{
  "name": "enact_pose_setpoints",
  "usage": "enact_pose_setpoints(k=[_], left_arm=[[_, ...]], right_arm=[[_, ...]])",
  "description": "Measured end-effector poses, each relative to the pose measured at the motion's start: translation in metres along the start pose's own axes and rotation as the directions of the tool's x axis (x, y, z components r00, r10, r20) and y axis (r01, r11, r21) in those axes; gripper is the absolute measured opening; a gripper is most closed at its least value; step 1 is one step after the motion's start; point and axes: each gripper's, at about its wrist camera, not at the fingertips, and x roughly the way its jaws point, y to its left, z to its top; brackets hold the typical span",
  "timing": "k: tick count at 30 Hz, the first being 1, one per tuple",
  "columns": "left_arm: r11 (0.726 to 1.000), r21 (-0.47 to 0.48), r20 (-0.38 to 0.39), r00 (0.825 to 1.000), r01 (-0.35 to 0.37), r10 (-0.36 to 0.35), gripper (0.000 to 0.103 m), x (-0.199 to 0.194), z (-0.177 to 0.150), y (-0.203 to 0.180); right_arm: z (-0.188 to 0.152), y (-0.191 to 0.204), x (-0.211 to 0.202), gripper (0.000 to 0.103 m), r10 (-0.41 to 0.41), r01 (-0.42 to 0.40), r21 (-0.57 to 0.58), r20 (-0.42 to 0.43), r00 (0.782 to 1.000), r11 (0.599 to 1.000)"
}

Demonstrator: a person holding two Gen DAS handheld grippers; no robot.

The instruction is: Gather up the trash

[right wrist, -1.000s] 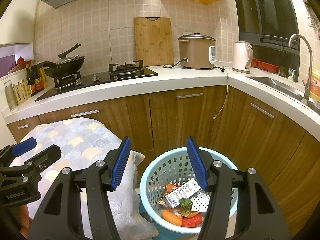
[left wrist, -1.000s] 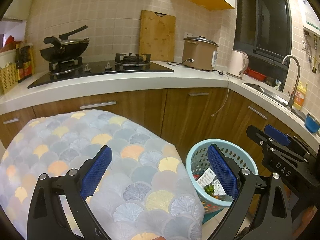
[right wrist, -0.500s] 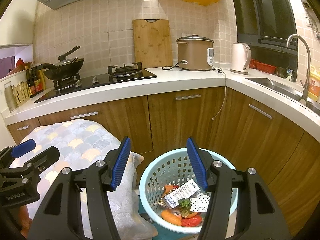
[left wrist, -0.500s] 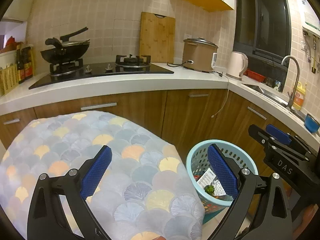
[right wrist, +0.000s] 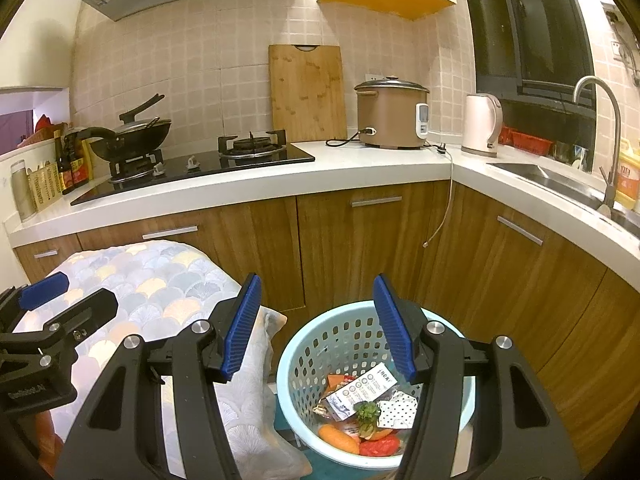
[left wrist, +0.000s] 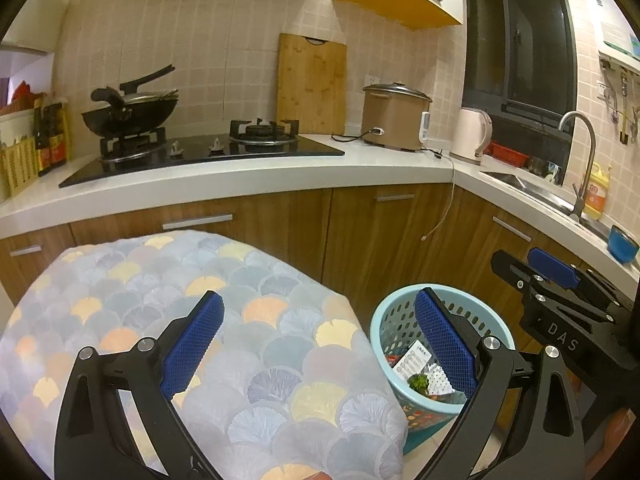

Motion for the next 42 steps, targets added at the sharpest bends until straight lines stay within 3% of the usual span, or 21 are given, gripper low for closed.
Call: enact_pose_setpoints(k=[23,38,42], left_arm=[[1.0,-0.022,0.027,1.0,-0.002,0.003,0.093,-0.015,0.006,0.008],[0.997,-0.032,0.049,0.996,-0.069,0.071,0.093,-0.016,0.008,0.01],[0.999,-0.031,0.036,0.999,-0.036,0.038,0.093,-0.016,0.007,0.011]], right_arm=[[0.003,0.009,-0.011,0.055,0.012,-0.012,-0.013,0.026,1.0,1.0],[0.003,0.007,-0.01,0.055,0.005,-0.005,-0.012,0.016,1.0,1.0],[0.003,0.007,-0.01,0.055,0.006,-0.005,-0.012,0.017,1.0,1.0]])
